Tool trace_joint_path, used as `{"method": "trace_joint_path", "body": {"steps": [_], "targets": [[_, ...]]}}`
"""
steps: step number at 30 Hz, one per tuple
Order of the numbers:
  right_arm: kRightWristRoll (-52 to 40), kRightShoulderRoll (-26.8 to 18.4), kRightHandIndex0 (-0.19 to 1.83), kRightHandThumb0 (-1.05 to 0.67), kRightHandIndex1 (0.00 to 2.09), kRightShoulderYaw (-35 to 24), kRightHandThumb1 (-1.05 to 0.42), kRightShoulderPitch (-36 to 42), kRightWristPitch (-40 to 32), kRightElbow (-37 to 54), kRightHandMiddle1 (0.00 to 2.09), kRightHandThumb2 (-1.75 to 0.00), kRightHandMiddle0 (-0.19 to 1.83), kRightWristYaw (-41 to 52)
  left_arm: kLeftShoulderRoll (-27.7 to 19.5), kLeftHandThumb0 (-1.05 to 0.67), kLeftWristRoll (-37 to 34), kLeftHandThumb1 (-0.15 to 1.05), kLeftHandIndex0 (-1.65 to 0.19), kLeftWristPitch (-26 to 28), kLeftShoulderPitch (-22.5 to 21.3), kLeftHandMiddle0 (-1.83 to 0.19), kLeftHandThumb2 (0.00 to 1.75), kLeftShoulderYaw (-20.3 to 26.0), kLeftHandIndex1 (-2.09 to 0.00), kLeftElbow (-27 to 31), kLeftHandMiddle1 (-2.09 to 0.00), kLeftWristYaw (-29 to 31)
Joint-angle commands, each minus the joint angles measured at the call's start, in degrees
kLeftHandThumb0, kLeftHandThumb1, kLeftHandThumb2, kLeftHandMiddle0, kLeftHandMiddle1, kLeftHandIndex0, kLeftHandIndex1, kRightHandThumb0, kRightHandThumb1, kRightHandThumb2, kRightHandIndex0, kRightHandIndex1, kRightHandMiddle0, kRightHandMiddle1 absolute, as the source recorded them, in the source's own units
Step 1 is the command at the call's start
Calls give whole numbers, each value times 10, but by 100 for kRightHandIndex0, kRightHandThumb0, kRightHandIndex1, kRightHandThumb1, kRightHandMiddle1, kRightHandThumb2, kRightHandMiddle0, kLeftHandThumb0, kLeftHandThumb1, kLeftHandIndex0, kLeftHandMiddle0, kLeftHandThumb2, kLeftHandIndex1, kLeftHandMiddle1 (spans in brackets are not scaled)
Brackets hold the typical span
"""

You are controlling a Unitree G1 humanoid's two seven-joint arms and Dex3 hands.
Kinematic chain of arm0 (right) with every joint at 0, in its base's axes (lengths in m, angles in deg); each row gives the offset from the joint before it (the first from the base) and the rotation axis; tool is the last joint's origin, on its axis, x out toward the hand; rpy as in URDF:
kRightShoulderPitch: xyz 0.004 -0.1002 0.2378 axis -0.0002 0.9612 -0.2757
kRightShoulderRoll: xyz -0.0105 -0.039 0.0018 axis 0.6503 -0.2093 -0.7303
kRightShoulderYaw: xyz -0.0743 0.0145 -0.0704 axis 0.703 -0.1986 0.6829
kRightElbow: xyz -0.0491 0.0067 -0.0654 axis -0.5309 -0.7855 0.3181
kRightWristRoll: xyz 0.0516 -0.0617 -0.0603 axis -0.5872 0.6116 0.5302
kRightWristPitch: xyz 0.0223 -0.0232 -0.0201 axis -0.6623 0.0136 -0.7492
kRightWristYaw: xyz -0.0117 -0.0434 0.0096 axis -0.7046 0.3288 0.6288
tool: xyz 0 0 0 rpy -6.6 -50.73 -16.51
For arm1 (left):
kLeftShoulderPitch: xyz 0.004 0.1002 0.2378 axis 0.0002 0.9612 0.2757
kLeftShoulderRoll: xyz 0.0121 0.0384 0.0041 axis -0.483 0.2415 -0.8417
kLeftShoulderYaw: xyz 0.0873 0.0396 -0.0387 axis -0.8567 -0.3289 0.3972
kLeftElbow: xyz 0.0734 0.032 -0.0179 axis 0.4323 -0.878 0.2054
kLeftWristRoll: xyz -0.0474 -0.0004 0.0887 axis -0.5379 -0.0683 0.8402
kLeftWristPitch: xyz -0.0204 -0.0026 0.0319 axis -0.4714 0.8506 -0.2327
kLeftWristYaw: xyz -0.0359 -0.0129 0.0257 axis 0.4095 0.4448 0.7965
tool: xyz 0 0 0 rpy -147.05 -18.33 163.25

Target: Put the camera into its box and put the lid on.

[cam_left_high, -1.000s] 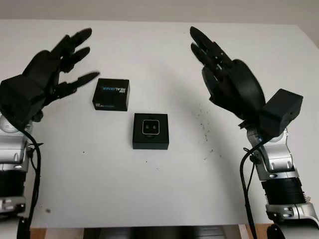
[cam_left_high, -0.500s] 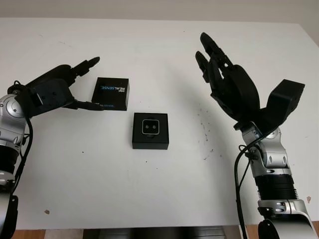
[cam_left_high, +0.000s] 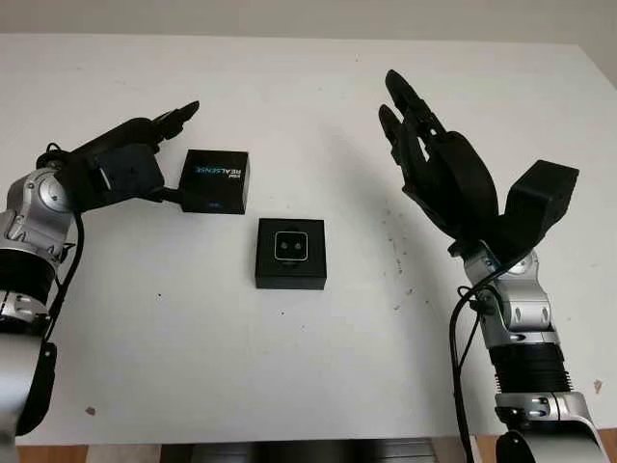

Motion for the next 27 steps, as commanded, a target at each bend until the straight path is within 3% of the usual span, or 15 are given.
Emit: {"method": "trace_joint_path", "body": {"steps": [1,10,27], "targets": [[4,-1,-8,-67,5,2,-105,7,9,5,8,-68,-7,3,2,-90,13,88,11,-8,-28,11,6,-13,-5,-18,-6,-5],[13,5,-7,-67,5,0,-105,14,10,13,7,-68,-7,-11,14,-86,34,84,7,-14,-62,6,5,-43,-7,-53,-6,22],[11,11,-10,-65,4,0,-105,25,-1,30,6,-68,-9,-12,17,-58,88,79,-12,-76,-70,-14,5,-87,-12,-79,-9,-41]]}}
